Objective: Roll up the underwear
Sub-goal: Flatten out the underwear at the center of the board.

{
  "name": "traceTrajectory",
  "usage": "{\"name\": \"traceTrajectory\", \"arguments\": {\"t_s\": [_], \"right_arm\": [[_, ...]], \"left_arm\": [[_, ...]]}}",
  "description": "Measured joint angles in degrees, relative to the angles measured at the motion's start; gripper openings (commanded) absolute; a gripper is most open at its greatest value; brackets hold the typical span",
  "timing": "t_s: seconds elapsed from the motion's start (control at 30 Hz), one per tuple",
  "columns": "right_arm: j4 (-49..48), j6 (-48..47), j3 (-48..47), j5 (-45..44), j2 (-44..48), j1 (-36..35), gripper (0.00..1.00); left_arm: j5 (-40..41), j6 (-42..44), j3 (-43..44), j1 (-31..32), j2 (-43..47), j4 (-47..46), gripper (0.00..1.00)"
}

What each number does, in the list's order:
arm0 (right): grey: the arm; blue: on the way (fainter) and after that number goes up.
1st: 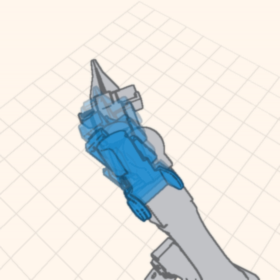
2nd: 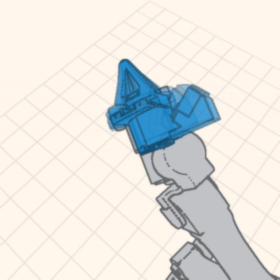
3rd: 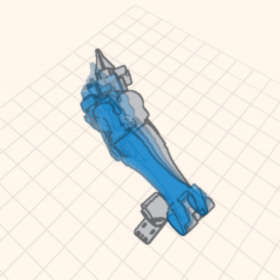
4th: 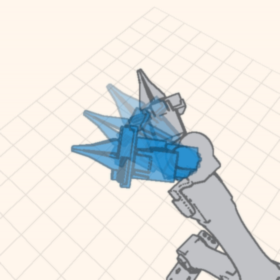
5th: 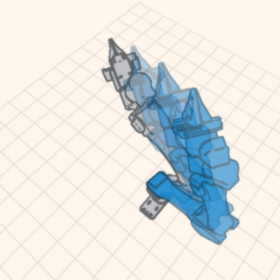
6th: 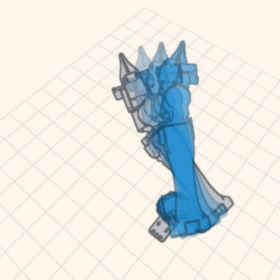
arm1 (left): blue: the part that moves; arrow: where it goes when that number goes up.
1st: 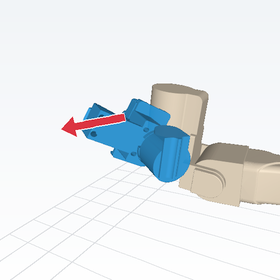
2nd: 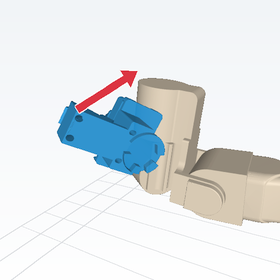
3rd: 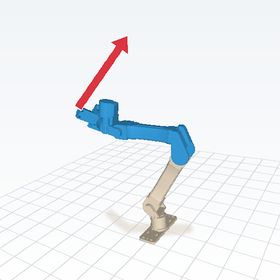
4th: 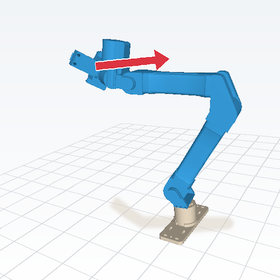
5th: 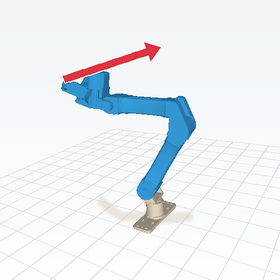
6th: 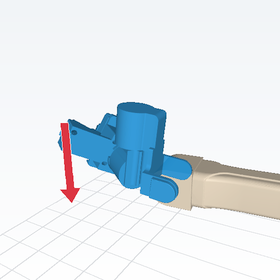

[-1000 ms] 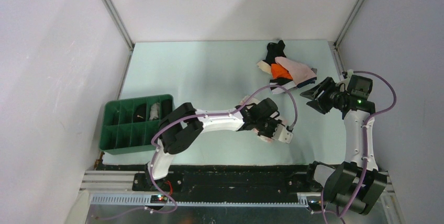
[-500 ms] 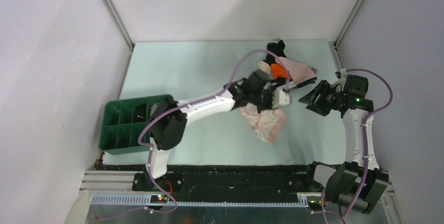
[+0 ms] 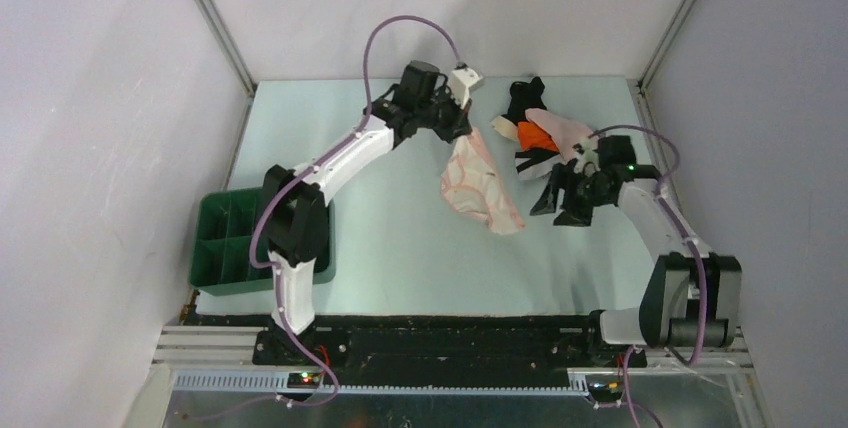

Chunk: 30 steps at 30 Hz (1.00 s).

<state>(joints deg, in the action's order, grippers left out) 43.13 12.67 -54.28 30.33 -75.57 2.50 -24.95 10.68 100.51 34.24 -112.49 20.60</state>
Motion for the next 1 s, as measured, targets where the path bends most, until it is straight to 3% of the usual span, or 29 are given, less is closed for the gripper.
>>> {"name": "traceTrajectory", "arguments": {"t_s": [0.3, 0.57, 1.0], "right_arm": [[-7.5, -11.0, -5.0, -2.3, -10.6, -16.0, 0.61], [-14.7, -9.1, -11.5, -9.4, -20.8, -14.5, 0.51], [-18.5, -0.6, -25.9, -12.2, -36.7, -13.5, 0.34]], "left_arm": [[0.3, -7.6, 1.4, -7.7, -3.0, 0.1, 0.00], [0.3, -12.2, 0.4, -7.5, -4.5, 0.5, 0.00], [0.3, -13.6, -2.1, -9.0, -4.9, 0.2, 0.00]]}}
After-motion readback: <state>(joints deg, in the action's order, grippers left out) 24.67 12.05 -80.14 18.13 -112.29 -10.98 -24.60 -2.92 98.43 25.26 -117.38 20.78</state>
